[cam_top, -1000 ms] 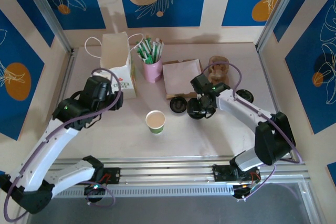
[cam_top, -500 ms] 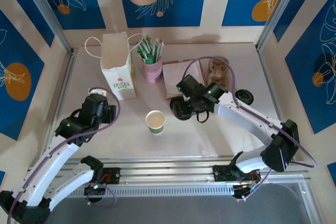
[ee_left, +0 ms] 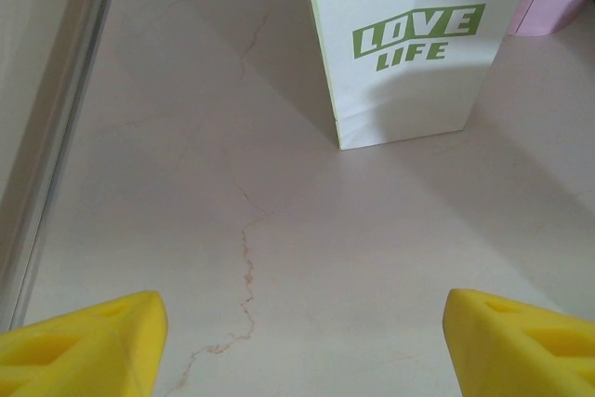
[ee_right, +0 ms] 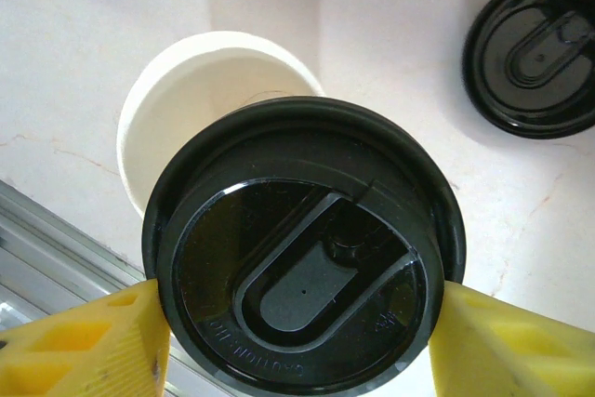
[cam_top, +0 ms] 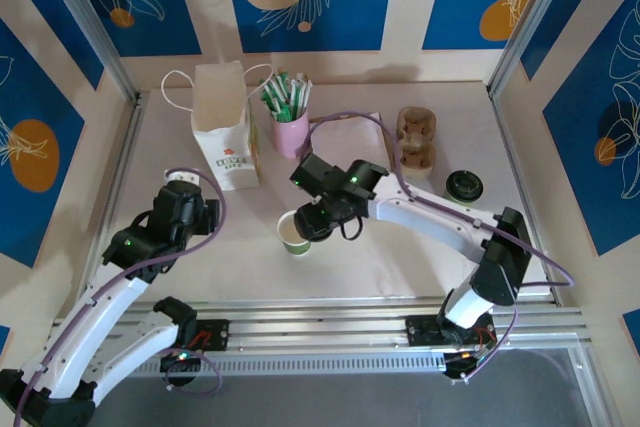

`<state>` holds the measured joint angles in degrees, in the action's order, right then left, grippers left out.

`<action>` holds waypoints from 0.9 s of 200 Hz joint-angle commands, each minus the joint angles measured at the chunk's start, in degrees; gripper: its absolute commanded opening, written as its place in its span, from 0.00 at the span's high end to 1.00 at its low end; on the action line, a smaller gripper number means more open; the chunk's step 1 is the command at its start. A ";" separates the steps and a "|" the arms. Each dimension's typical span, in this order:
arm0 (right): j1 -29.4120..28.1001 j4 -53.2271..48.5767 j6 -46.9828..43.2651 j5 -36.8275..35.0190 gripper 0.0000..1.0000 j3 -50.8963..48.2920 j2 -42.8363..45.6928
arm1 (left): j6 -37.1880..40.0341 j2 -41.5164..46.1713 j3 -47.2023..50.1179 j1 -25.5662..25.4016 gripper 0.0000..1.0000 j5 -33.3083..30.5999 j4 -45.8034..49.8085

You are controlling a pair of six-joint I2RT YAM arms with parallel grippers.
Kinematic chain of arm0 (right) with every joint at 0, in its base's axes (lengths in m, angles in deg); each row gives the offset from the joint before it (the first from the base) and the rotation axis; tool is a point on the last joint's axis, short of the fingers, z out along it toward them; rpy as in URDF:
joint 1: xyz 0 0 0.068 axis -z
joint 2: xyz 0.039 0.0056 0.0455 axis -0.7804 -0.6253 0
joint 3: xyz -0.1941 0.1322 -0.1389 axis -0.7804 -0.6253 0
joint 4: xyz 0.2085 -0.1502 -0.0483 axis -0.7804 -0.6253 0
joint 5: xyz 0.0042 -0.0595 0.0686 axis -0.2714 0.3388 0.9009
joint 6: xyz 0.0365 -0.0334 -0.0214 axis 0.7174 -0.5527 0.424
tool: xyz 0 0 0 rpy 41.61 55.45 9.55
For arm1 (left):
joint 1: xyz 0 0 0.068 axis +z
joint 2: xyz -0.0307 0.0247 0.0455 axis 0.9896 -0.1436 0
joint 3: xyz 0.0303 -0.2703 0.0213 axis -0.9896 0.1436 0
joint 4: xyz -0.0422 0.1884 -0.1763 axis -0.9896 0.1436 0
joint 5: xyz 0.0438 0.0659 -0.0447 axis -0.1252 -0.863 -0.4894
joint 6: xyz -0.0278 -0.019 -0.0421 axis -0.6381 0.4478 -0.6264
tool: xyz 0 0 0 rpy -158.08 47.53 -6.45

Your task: Pack the takeout coffee

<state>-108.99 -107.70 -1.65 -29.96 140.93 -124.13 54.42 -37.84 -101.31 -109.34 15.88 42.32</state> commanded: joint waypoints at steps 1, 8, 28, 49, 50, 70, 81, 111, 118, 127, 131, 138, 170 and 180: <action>-1.46 -1.76 0.12 1.32 0.34 3.30 -2.46 | -0.35 0.62 0.70 0.61 0.22 -0.90 -0.96; -1.83 -2.00 0.05 1.20 0.34 4.03 -3.43 | -0.27 0.62 0.70 0.61 0.22 -0.89 -0.96; -2.58 -2.60 -0.15 0.56 0.34 5.98 -5.65 | -0.17 0.62 0.77 0.61 0.22 -0.94 -1.06; -2.85 -2.94 -0.51 0.71 0.34 7.39 -7.56 | 0.01 0.65 0.79 0.61 0.22 -1.06 -1.14; -2.86 -2.95 -0.51 0.71 0.34 7.47 -7.64 | 0.00 0.63 0.79 0.61 0.22 -1.06 -1.14; -3.03 -3.13 -0.78 0.85 0.34 8.45 -9.11 | 0.17 0.65 0.88 0.61 0.22 -0.96 -1.22; -2.92 -3.37 -0.93 0.73 0.34 8.99 -9.85 | 0.18 0.64 0.88 0.61 0.22 -0.89 -1.27; -2.86 -3.92 -1.46 0.44 0.34 10.25 -11.58 | 0.21 0.76 0.88 0.61 0.22 -0.80 -1.25; -2.85 -3.92 -1.48 0.50 0.34 10.49 -11.83 | 0.19 0.80 0.92 0.61 0.22 -0.85 -1.22; -2.86 -3.92 -1.62 0.45 0.34 10.76 -12.03 | 0.23 0.79 0.97 0.61 0.22 -0.81 -1.22; -2.79 -3.98 -1.66 0.46 0.34 10.87 -12.18 | 0.30 0.80 0.97 0.61 0.22 -0.88 -1.22; -2.86 -4.15 -1.64 0.47 0.34 11.10 -12.45 | 0.26 0.79 0.97 0.60 0.22 -0.80 -1.28; -2.86 -4.92 -1.70 0.17 0.34 11.75 -13.57 | 0.39 0.77 0.97 0.61 0.22 -0.89 -1.22; -2.97 -5.14 -1.75 0.08 0.33 11.88 -13.86 | 0.39 0.80 0.97 0.61 0.22 -0.87 -1.28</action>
<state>-111.63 -110.76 -2.57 -30.02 150.96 -136.63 54.46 -37.79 -100.85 -109.34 15.88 41.54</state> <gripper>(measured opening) 0.666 0.782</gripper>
